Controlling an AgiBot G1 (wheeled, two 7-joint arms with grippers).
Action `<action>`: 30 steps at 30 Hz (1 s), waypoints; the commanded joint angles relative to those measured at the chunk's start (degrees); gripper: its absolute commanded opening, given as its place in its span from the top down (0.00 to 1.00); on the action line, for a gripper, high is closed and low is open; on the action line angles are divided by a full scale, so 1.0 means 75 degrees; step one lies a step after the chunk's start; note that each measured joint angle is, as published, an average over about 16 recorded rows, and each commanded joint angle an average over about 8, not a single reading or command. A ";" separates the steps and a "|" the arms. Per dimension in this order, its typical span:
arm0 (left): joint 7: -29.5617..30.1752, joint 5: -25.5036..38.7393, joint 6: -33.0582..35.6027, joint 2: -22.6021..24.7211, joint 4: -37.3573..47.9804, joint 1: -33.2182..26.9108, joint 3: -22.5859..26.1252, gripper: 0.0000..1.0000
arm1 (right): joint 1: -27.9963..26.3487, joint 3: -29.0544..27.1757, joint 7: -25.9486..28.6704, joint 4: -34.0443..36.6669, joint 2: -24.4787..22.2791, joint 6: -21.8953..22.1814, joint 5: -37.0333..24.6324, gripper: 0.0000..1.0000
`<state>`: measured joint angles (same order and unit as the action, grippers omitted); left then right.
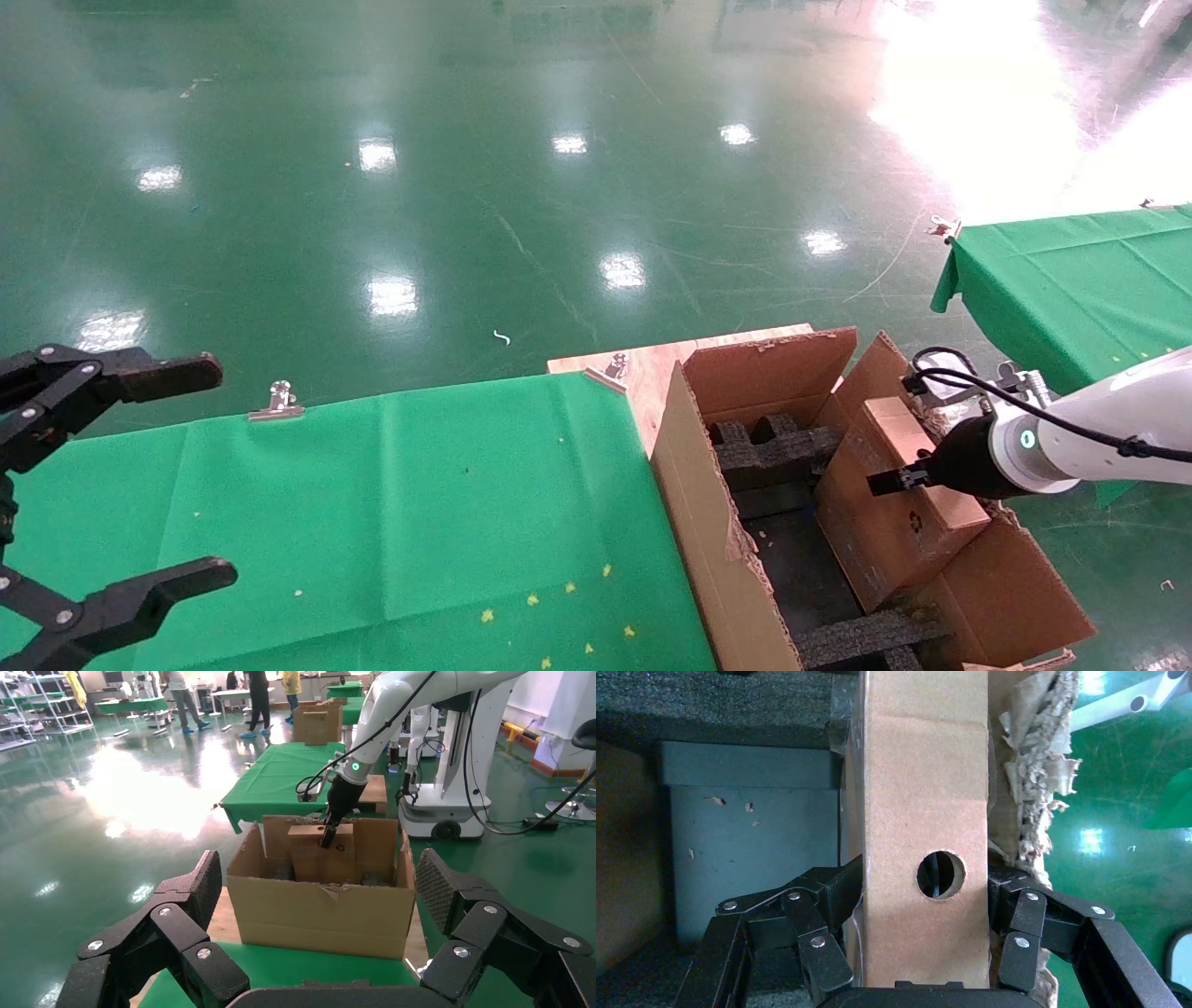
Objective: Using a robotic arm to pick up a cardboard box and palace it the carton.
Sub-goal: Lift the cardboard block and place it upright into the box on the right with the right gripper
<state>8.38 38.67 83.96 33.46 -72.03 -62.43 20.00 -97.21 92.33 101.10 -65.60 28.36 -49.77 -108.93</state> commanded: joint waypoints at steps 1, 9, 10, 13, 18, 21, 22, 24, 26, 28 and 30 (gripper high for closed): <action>0.0000 0.0000 0.0000 0.0000 0.0000 0.0000 0.0000 0.00 | 0.0024 0.0001 -0.0084 0.0138 0.0073 0.0031 0.0057 1.00; 0.0000 0.0000 0.0000 0.0000 0.0000 0.0000 0.0001 0.00 | 0.0144 0.0037 -0.0350 0.0368 0.0233 0.0064 0.0227 1.00; 0.0000 -0.0001 0.0000 0.0000 0.0000 0.0000 0.0001 0.00 | 0.0175 0.0046 -0.0364 0.0390 0.0251 0.0072 0.0247 1.00; 0.0000 -0.0001 0.0000 0.0000 0.0000 0.0000 0.0001 0.00 | 0.0272 0.0073 -0.0387 0.0462 0.0312 0.0103 0.0301 1.00; -0.0001 -0.0001 -0.0001 -0.0001 0.0000 0.0000 0.0001 0.00 | 0.0444 0.0123 -0.0404 0.0650 0.0449 0.0155 0.0373 1.00; -0.0001 -0.0001 -0.0001 -0.0001 0.0000 0.0000 0.0002 0.00 | 0.0552 0.0150 -0.0413 0.0829 0.0551 0.0186 0.0428 1.00; -0.0001 -0.0001 -0.0001 -0.0001 0.0000 0.0000 0.0002 0.00 | 0.0587 0.0157 -0.0419 0.0896 0.0585 0.0194 0.0451 1.00; -0.0001 -0.0001 -0.0001 -0.0001 0.0000 0.0000 0.0002 0.00 | 0.0652 0.0166 -0.0434 0.1033 0.0652 0.0203 0.0511 1.00; -0.0001 -0.0001 -0.0001 -0.0001 0.0000 0.0000 0.0002 0.00 | 0.0711 0.0171 -0.0465 0.1166 0.0716 0.0211 0.0580 1.00; -0.0001 -0.0001 -0.0001 -0.0001 0.0000 -0.0001 0.0002 0.00 | 0.0767 0.0171 -0.0509 0.1302 0.0782 0.0217 0.0658 1.00; -0.0001 -0.0001 -0.0001 -0.0001 0.0000 -0.0001 0.0002 0.00 | 0.0818 0.0168 -0.0561 0.1435 0.0849 0.0220 0.0741 1.00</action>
<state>8.38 38.66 83.96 33.45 -72.03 -62.43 20.02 -91.13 93.55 96.71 -54.90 34.75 -48.16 -103.31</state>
